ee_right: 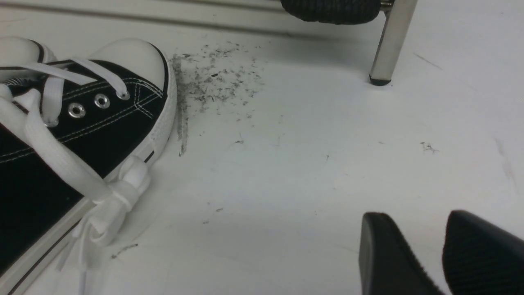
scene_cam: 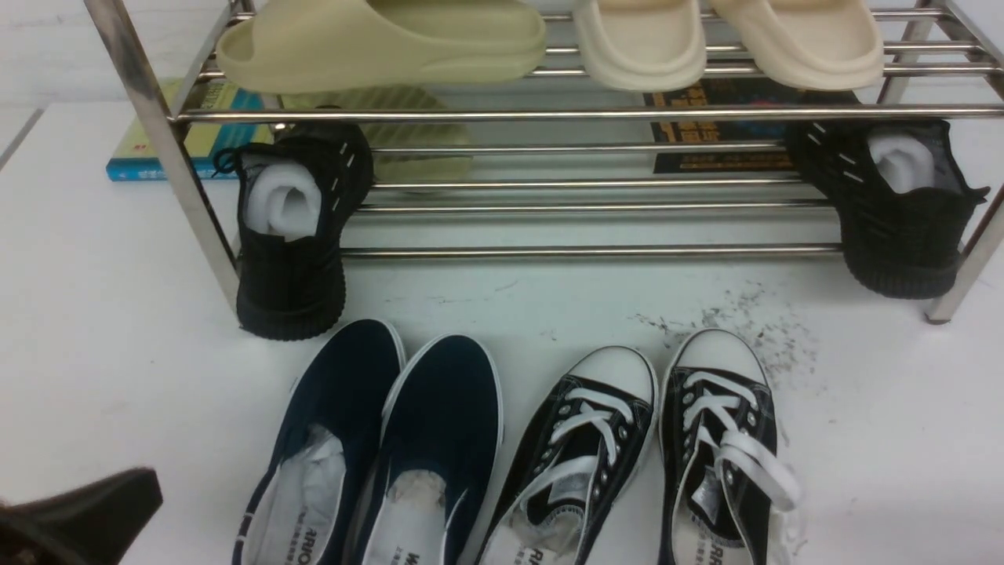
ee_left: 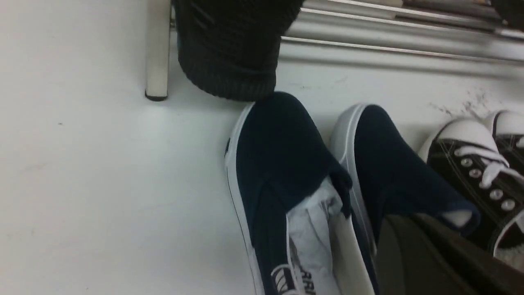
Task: Take the shoes off the shelf with your hand on the white table.
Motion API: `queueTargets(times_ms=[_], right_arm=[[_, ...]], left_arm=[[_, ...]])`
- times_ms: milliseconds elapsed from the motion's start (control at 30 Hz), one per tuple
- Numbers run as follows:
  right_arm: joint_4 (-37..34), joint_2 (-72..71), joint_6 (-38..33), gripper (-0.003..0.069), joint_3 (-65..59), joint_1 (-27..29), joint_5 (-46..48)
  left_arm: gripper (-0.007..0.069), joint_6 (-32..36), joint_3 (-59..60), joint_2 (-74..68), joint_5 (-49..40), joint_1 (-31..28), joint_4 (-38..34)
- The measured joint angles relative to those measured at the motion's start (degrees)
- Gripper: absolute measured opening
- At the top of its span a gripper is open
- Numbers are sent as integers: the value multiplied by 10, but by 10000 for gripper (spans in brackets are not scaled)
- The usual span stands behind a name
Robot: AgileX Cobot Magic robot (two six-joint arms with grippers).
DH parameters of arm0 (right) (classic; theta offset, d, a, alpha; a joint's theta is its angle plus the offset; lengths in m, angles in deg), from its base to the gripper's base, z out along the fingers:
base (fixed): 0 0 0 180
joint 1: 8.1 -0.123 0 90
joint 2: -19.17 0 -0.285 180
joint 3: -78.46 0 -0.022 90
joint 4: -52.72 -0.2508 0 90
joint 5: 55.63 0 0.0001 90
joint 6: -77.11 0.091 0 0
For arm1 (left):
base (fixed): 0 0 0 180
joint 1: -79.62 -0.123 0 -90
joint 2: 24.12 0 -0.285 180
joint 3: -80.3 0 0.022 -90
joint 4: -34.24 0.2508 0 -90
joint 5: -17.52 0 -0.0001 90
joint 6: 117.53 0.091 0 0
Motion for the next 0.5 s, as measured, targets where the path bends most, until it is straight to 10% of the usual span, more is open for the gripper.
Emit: queueTargets(times_ms=[333, 500], right_arm=[[0, 0, 0, 240, 0, 0, 0], [0, 0, 0, 240, 0, 0, 0]], left_arm=[[34, 312, 100, 138, 32, -148, -170], [36, 345, 133, 167, 41, -262, -183]])
